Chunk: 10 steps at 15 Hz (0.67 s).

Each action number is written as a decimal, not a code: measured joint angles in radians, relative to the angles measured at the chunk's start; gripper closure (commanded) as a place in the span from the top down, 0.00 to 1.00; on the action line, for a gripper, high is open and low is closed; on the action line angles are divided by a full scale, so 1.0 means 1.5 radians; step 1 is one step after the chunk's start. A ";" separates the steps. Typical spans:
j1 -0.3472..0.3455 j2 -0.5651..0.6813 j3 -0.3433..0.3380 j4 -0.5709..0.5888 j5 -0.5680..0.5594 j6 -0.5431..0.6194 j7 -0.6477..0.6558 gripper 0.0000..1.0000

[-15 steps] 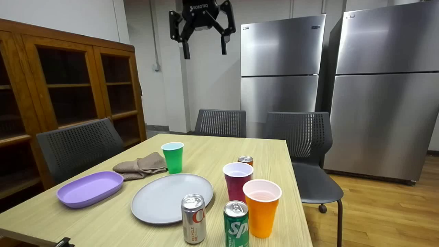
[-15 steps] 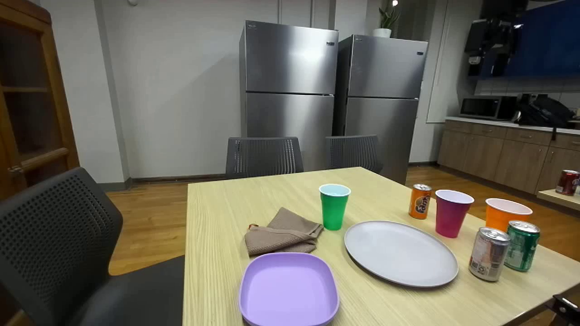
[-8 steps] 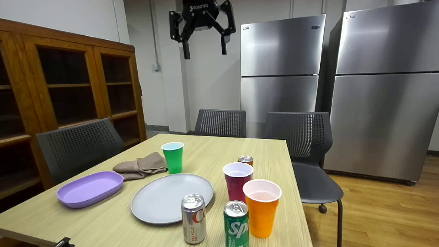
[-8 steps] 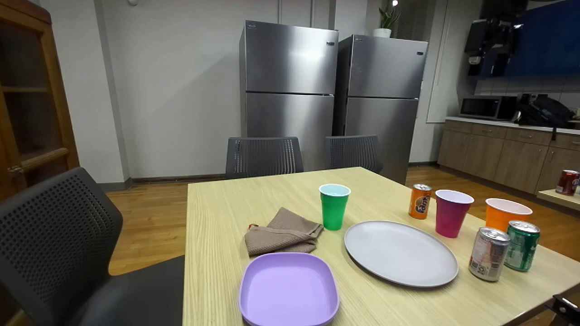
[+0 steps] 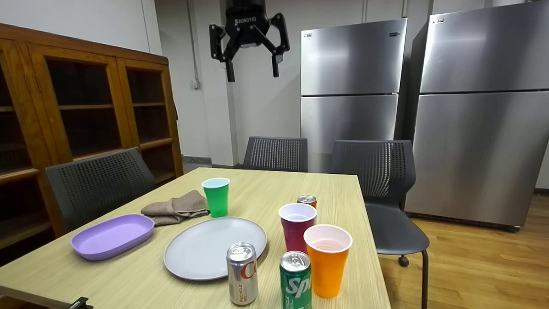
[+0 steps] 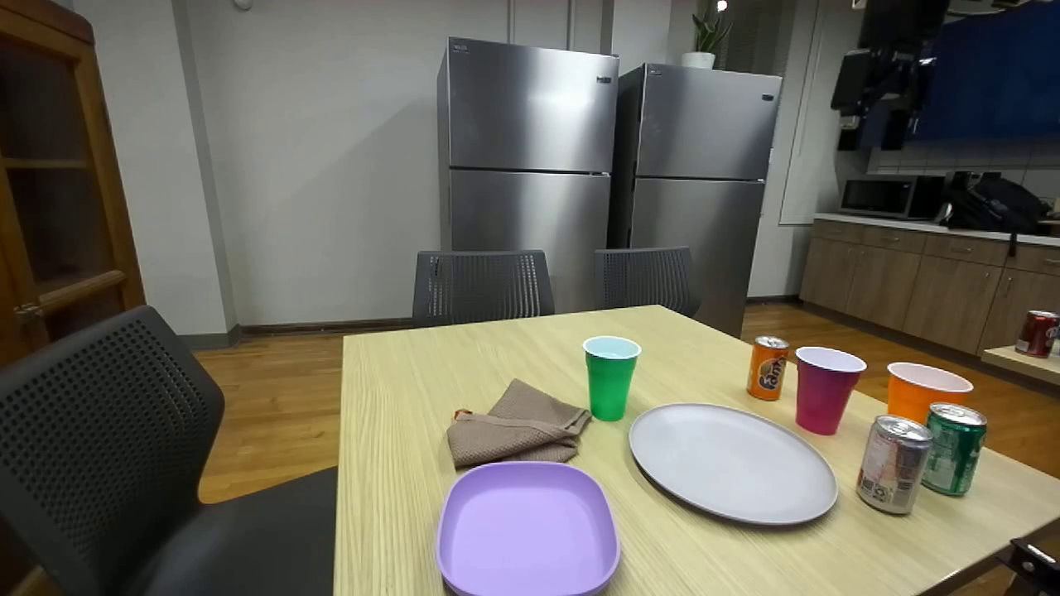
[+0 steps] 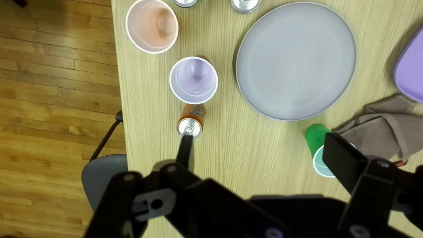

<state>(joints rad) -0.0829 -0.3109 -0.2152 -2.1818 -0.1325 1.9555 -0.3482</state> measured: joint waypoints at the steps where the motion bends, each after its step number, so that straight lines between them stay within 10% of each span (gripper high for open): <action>1: 0.003 0.007 0.005 -0.004 0.001 0.013 0.006 1.00; 10: 0.029 0.110 0.068 -0.024 0.028 0.138 0.101 1.00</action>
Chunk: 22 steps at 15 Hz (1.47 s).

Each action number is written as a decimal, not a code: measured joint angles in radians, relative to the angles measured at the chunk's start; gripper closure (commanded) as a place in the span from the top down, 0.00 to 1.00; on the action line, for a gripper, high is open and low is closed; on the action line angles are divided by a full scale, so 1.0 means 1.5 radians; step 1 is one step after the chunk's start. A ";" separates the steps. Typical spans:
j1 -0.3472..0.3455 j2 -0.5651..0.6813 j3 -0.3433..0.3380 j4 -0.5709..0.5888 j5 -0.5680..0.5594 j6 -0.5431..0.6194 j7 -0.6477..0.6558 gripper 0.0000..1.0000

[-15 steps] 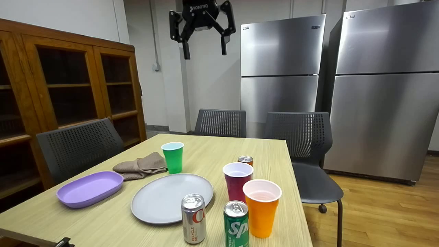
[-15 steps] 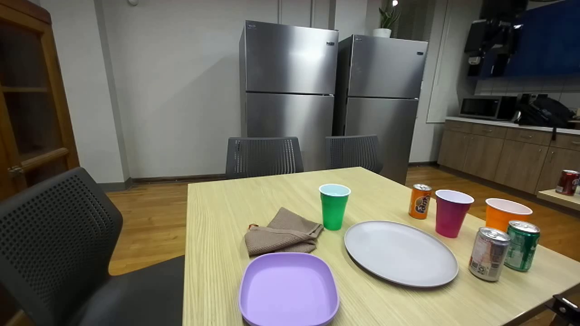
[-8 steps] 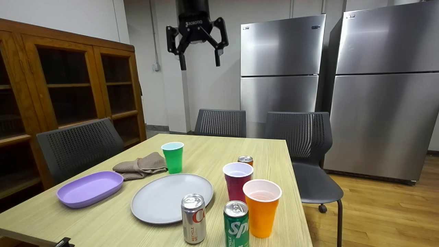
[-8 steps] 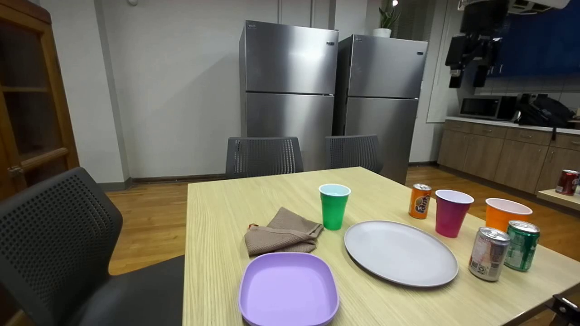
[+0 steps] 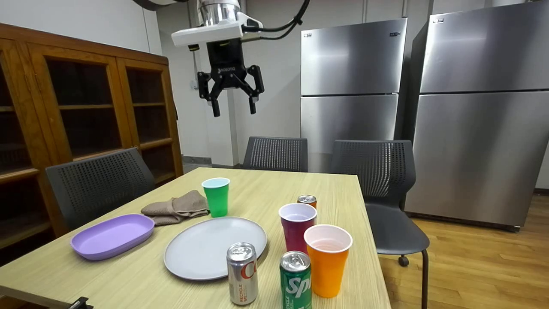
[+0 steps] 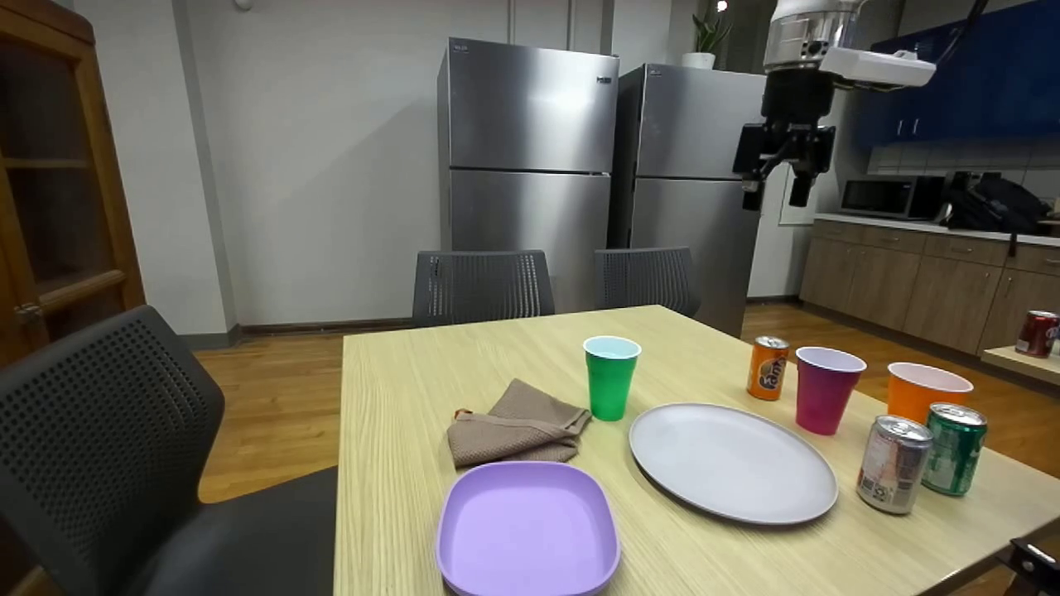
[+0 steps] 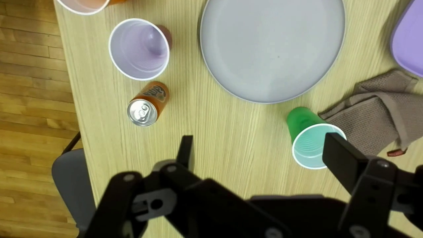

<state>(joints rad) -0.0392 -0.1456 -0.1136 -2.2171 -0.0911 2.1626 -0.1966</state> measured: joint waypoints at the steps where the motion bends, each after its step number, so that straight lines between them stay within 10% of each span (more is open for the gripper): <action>1: 0.002 0.012 0.006 0.001 0.001 0.007 0.012 1.00; 22: 0.010 0.090 0.036 0.029 0.028 0.017 0.050 1.00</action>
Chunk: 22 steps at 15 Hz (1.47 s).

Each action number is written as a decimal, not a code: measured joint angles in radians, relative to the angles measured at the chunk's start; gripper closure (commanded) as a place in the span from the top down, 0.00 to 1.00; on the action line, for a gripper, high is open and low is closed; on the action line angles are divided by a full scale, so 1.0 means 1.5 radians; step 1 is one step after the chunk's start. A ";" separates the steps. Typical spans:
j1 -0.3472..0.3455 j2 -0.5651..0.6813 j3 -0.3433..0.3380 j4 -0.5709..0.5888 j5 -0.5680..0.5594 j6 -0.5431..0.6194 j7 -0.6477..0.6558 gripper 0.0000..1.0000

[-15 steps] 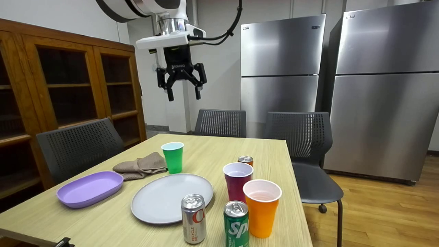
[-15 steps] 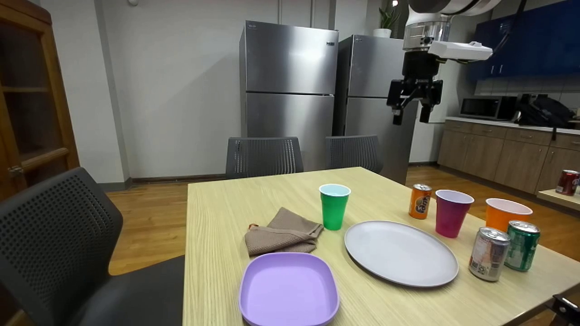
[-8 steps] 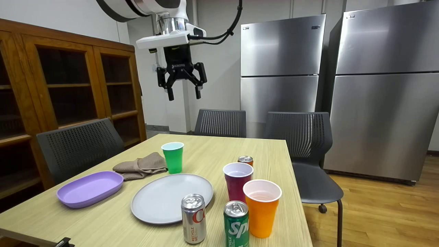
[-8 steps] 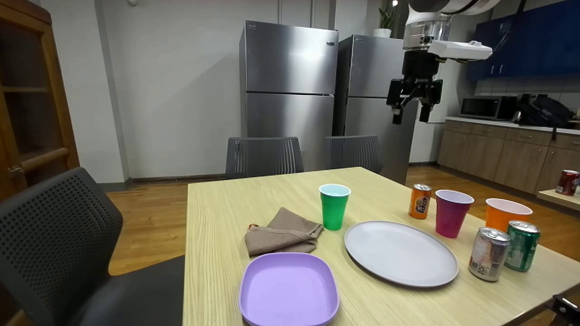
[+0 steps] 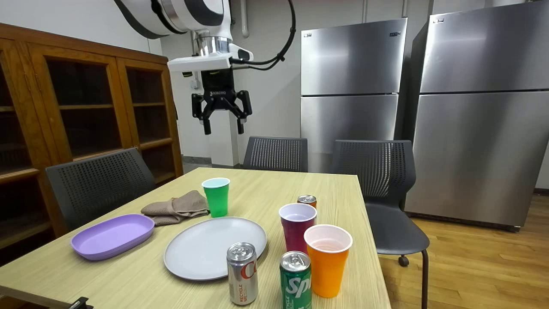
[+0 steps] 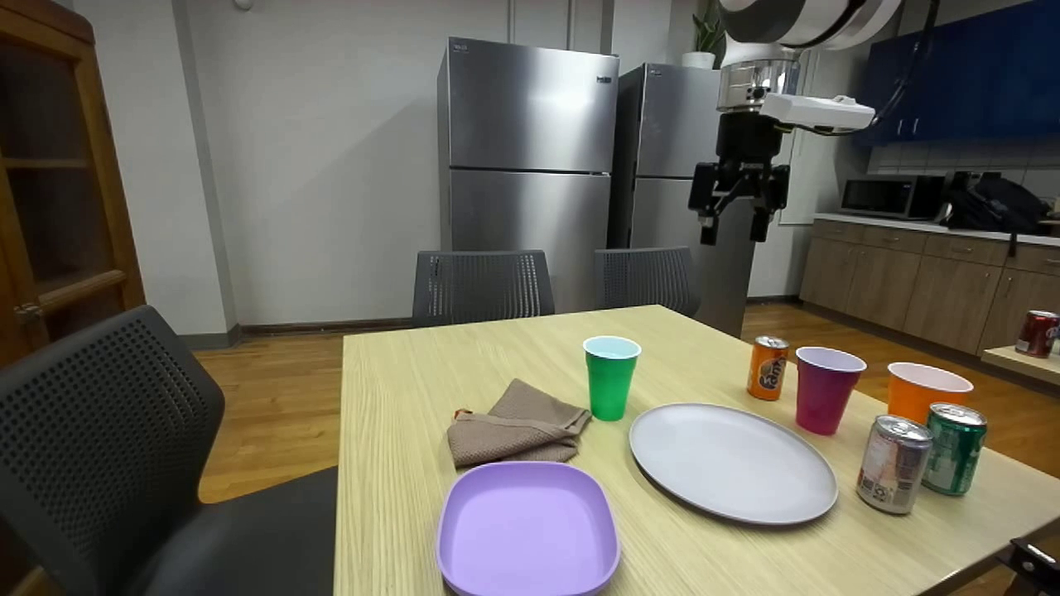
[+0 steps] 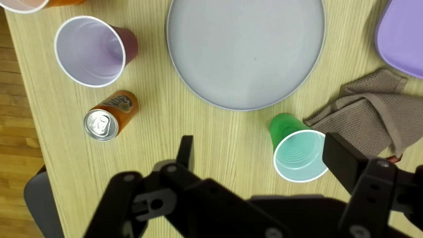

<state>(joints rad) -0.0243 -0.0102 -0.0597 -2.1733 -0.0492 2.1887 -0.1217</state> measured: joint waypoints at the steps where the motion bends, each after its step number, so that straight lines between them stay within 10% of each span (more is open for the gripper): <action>1: 0.002 0.015 0.004 0.010 0.005 0.000 0.002 1.00; 22: 0.034 0.333 0.033 0.283 0.004 -0.071 0.011 1.00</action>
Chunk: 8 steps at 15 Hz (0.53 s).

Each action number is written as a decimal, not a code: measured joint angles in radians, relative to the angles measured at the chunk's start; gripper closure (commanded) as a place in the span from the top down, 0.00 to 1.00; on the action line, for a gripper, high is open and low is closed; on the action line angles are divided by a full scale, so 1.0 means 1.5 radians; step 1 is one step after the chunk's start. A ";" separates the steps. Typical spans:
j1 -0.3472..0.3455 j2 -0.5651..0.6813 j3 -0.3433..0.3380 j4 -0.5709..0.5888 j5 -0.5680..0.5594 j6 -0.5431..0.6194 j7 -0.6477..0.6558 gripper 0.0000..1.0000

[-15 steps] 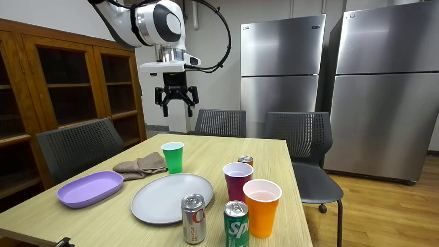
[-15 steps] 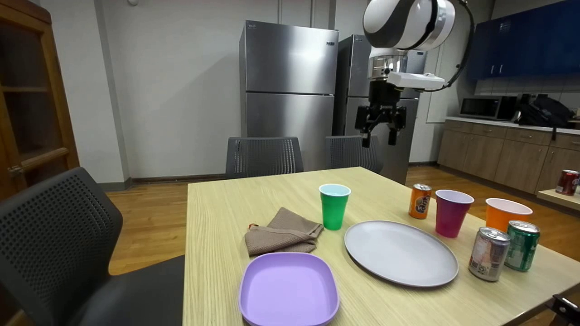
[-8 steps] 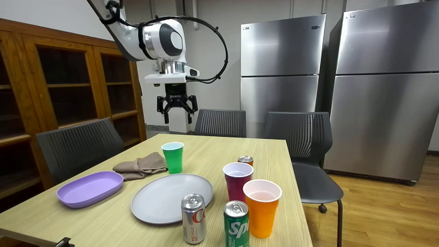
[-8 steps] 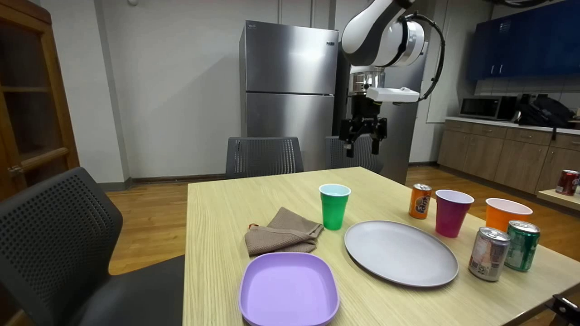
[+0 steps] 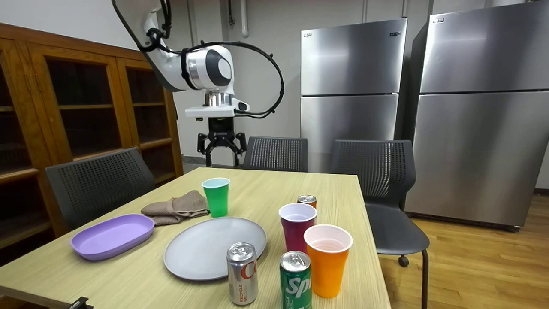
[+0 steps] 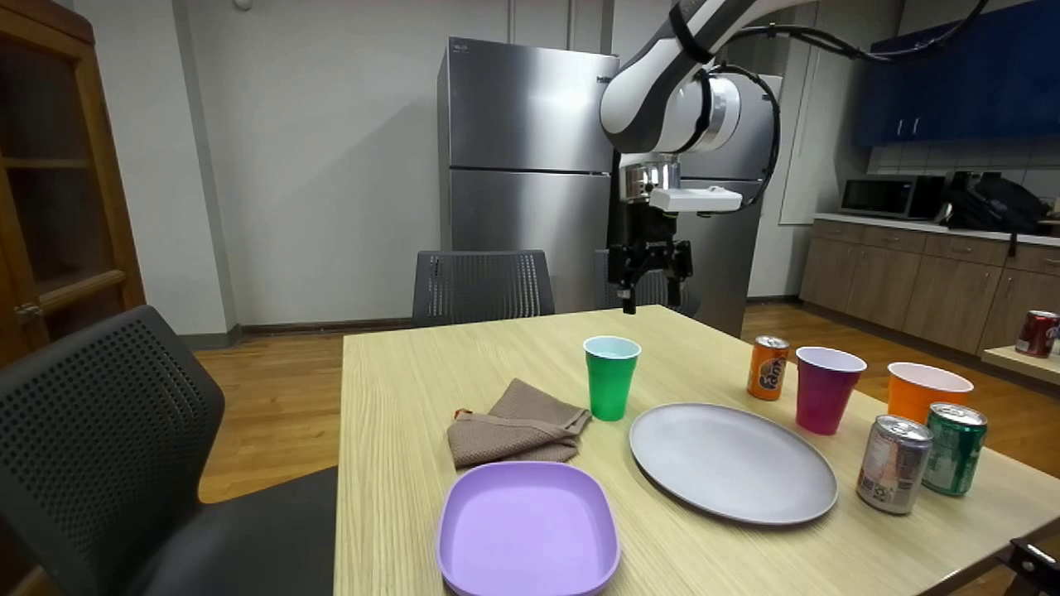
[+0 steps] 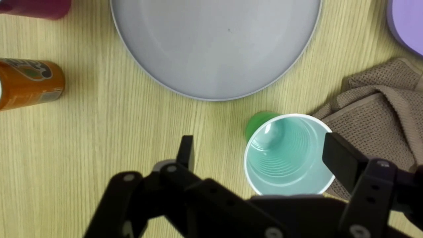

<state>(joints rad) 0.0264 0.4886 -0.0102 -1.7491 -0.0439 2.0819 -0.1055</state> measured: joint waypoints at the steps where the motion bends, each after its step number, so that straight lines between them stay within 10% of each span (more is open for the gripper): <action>1: 0.001 0.012 0.000 0.009 0.000 -0.004 0.000 1.00; 8: 0.002 0.096 0.005 0.076 0.000 -0.011 -0.001 1.00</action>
<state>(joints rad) 0.0288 0.6330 -0.0022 -1.6352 -0.0445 2.0651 -0.1064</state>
